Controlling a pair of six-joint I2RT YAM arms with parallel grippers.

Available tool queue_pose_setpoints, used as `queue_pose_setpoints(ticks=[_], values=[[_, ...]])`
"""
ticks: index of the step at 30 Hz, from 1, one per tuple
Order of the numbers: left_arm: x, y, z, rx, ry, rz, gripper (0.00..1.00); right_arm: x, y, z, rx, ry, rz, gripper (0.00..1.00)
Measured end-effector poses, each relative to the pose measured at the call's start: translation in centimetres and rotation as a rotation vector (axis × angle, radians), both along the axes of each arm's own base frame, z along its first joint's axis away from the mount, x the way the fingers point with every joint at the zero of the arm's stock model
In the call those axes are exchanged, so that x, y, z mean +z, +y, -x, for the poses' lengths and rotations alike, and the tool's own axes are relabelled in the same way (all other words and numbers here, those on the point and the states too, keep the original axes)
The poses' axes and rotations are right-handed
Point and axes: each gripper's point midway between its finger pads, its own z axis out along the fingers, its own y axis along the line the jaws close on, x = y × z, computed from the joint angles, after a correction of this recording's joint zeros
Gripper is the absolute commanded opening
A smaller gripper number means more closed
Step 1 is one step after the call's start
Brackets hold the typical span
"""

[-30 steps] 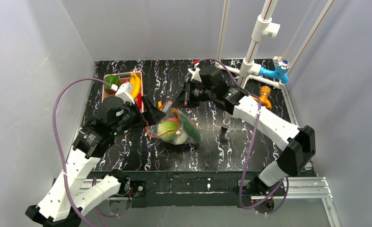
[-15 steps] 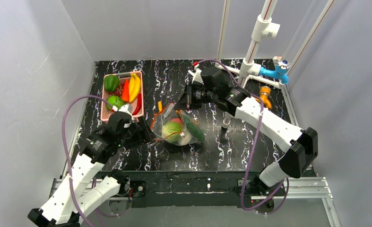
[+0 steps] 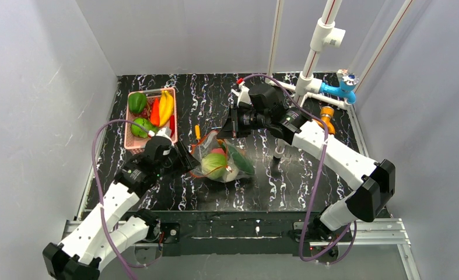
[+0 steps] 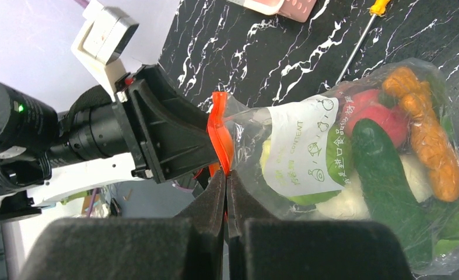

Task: Place the food in the zip-top bag and seal the zipper
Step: Adjust the zipper food storage bag at the center of the board.

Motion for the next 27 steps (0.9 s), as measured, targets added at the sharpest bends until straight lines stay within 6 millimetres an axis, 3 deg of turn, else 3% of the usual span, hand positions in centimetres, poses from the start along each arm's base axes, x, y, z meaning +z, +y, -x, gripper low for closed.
queue_pose_setpoints(ticks=[3, 4, 5, 6, 11, 17, 21, 27], values=[[-0.2, -0.9, -1.1, -0.012, -0.003, 0.012, 0.29, 0.0, 0.0, 0.3, 0.012, -0.003, 0.005, 0.01], [-0.4, -1.3, -1.4, -0.022, 0.003, 0.011, 0.21, -0.1, 0.0, 0.5, 0.015, -0.002, 0.009, 0.01], [-0.7, -1.5, -1.6, -0.026, 0.010, 0.010, 0.05, -0.2, -0.1, 0.6, 0.018, -0.001, 0.013, 0.01], [-0.9, -1.7, -1.7, -0.035, 0.019, 0.007, 0.00, -0.3, -0.1, 0.6, 0.021, -0.001, 0.017, 0.01], [-0.7, -2.1, -1.9, -0.057, 0.017, 0.009, 0.00, -0.8, -0.3, 1.0, 0.047, -0.015, 0.042, 0.01], [3.7, -2.3, -2.0, 0.000, -0.050, 0.112, 0.00, -1.8, -0.5, 2.2, 0.118, -0.070, 0.101, 0.01], [5.5, -2.2, -1.8, 0.049, -0.064, 0.178, 0.00, -2.1, 0.1, 4.0, 0.203, -0.136, 0.127, 0.01], [6.1, -2.5, -2.3, 0.095, -0.034, 0.211, 0.00, -1.8, 1.3, 7.6, 0.335, -0.198, 0.150, 0.05]])
